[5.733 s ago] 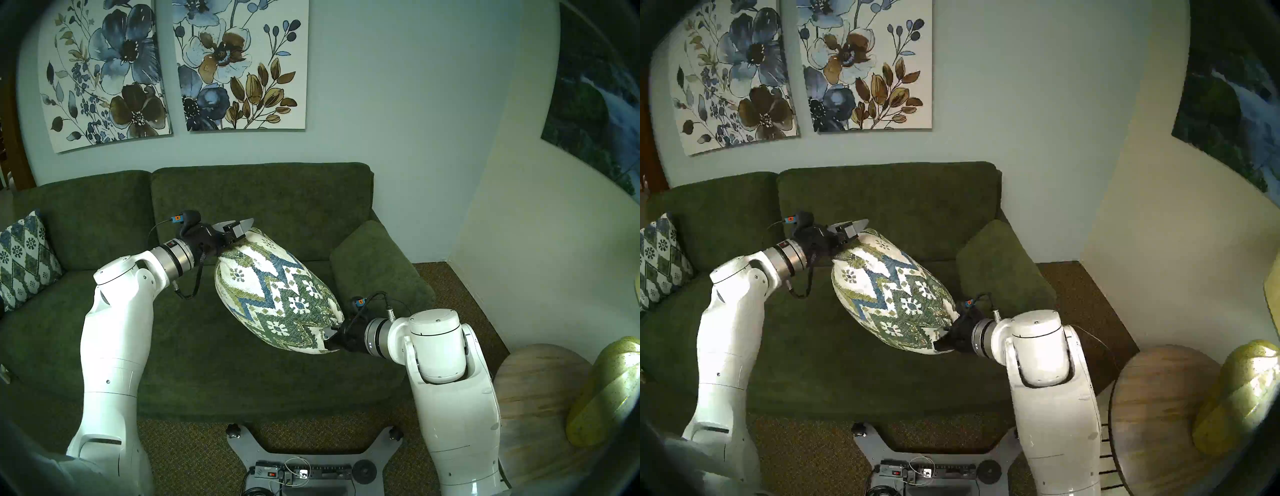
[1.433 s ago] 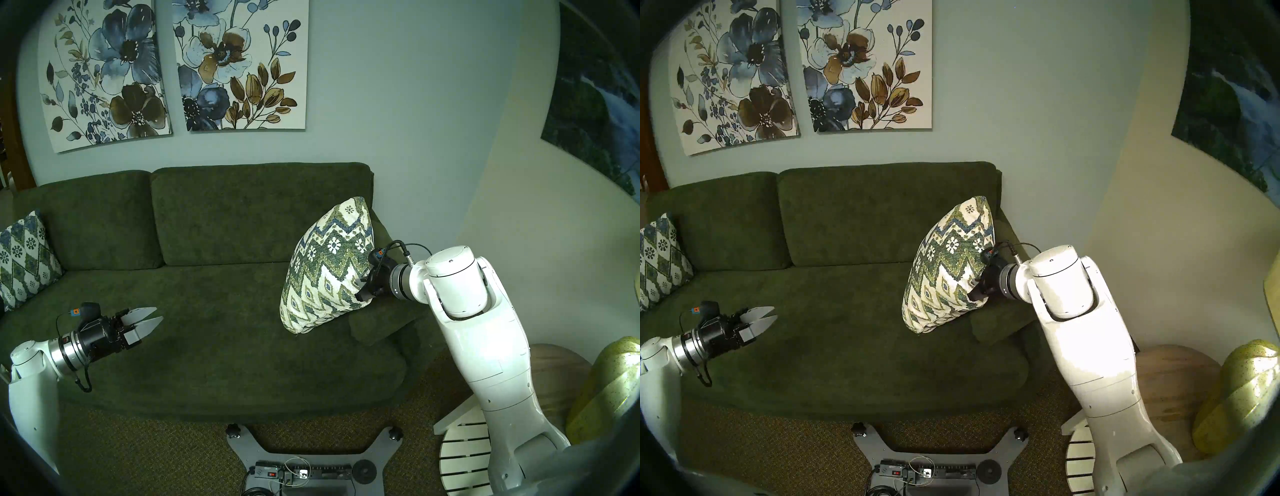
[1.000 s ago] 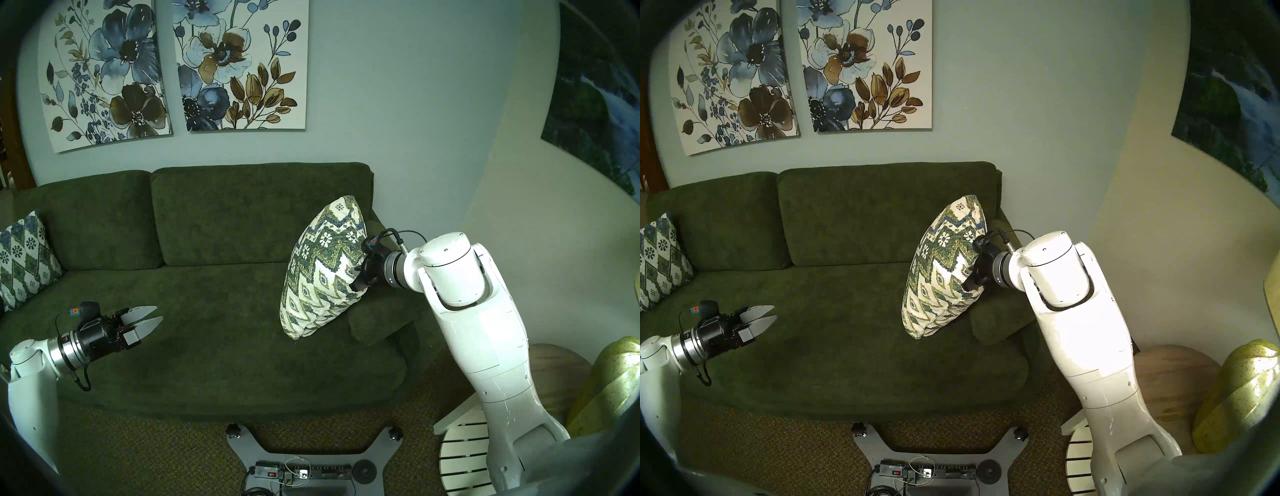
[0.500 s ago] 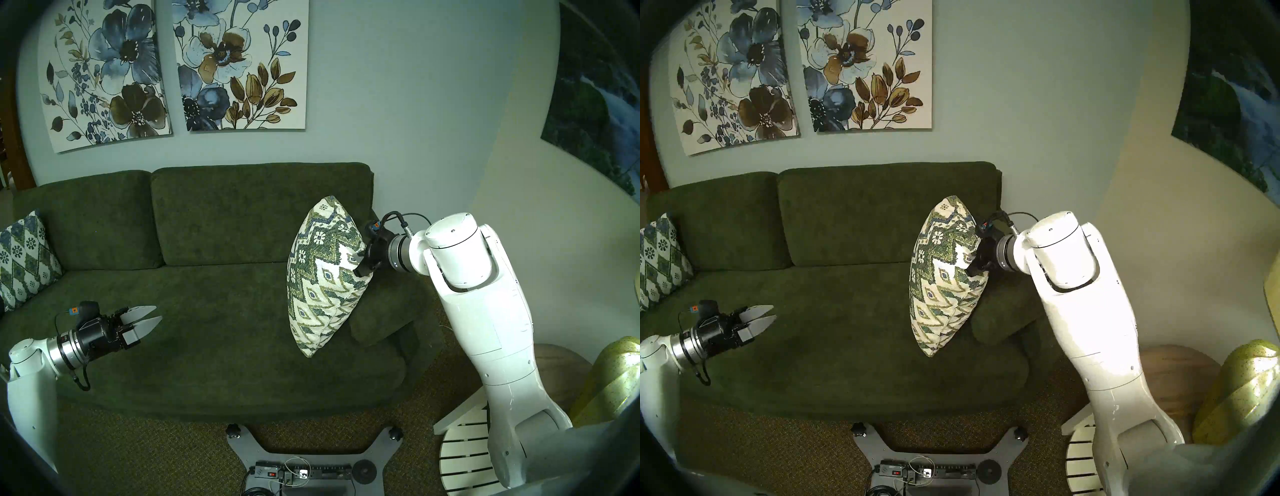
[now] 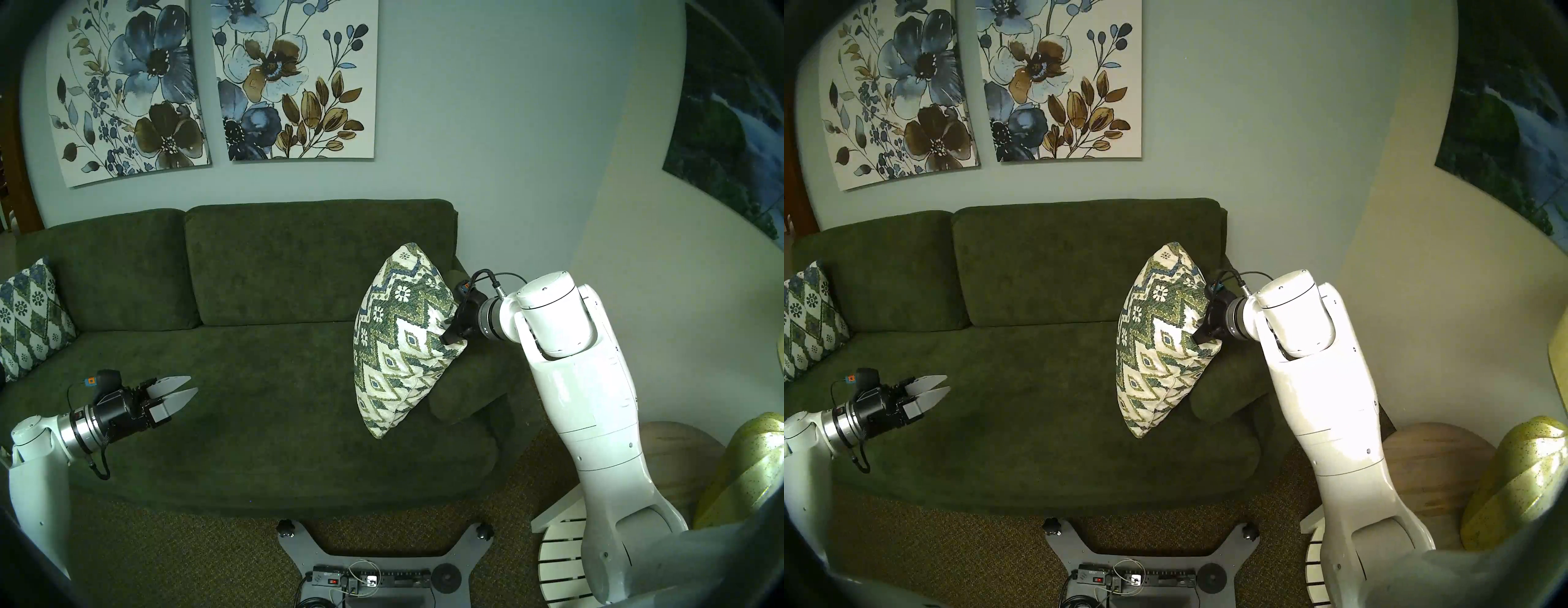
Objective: Fix throw pillow on sofa
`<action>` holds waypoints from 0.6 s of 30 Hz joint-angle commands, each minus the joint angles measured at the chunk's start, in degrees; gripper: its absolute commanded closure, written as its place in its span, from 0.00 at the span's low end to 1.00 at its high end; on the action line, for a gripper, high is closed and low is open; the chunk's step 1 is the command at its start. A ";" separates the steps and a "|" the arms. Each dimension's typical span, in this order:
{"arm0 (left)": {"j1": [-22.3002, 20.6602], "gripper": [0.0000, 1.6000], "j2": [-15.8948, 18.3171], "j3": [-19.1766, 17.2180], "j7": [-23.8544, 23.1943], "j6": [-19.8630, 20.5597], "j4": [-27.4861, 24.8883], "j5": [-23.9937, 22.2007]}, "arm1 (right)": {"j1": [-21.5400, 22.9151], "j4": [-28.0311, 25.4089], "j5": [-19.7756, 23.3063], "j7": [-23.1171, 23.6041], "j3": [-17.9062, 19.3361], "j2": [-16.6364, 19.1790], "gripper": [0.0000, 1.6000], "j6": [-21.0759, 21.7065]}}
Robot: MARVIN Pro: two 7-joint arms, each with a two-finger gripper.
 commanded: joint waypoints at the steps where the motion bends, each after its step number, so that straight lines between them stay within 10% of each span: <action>1: -0.51 0.00 0.09 0.05 -0.18 -0.24 -0.13 -0.18 | -3.63 -6.60 -0.99 3.52 3.36 -0.16 0.00 -0.09; 18: -1.10 0.00 0.53 -0.08 0.25 -0.03 -0.23 -0.07 | -11.98 -19.38 2.81 2.29 7.75 2.36 0.00 -0.09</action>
